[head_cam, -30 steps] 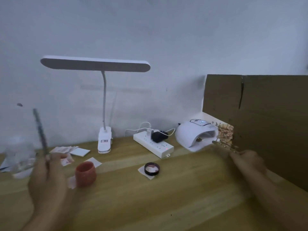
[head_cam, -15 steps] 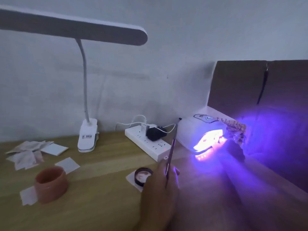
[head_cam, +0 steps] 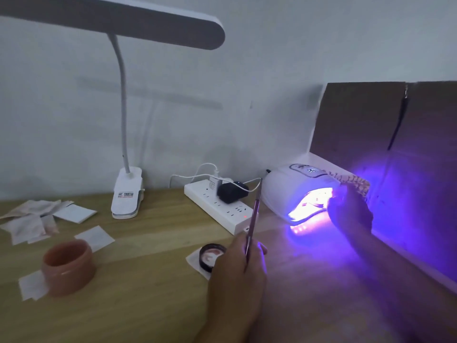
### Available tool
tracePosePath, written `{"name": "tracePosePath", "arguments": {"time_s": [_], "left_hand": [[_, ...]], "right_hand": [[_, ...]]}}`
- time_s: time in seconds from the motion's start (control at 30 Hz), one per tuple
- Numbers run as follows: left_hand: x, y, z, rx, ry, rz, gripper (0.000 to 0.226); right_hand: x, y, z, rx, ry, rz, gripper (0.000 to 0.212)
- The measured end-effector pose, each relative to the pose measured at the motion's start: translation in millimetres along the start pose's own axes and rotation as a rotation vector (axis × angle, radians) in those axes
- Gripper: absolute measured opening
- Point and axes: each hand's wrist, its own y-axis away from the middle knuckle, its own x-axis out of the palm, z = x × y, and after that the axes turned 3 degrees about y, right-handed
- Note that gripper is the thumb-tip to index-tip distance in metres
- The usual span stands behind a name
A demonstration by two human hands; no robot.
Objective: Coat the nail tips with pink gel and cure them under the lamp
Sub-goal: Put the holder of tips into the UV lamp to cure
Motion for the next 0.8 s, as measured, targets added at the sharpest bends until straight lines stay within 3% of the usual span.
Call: {"name": "tracePosePath", "arguments": {"time_s": [0.07,0.13,0.2,0.3,0.5,0.6,0.67,0.73,0.8], "left_hand": [[0,1,-1,0.008,-0.016,0.008,0.022],[0,0,-3,0.005,-0.005,-0.006,0.024],[0,1,-5,-0.011,0.004,-0.025,0.026],[1,2,-6,-0.021,-0.008,-0.034,0.027],[3,3,-5,-0.027,-0.012,-0.052,0.017],[2,3,-5,-0.013,-0.008,-0.028,0.018],[1,3,-6,-0.015,-0.012,-0.02,0.02],[0,4,-8,-0.027,-0.007,-0.032,0.021],[0,3,-7,-0.028,-0.006,-0.039,0.02]], "right_hand": [[-6,-6,7,-0.189,-0.082,-0.148,0.017],[-11,-21,23,-0.342,0.003,-0.017,0.031],[-9,-36,39,-0.349,0.172,0.158,0.041],[-2,-53,47,-0.313,0.273,0.279,0.039],[3,-58,43,-0.484,0.455,0.169,0.037],[-2,-62,44,-0.574,0.539,0.219,0.038],[-6,-49,42,-0.523,0.326,0.11,0.033],[-5,-24,29,-0.335,0.07,-0.111,0.014],[1,2,11,-0.119,-0.012,-0.102,0.003]]}}
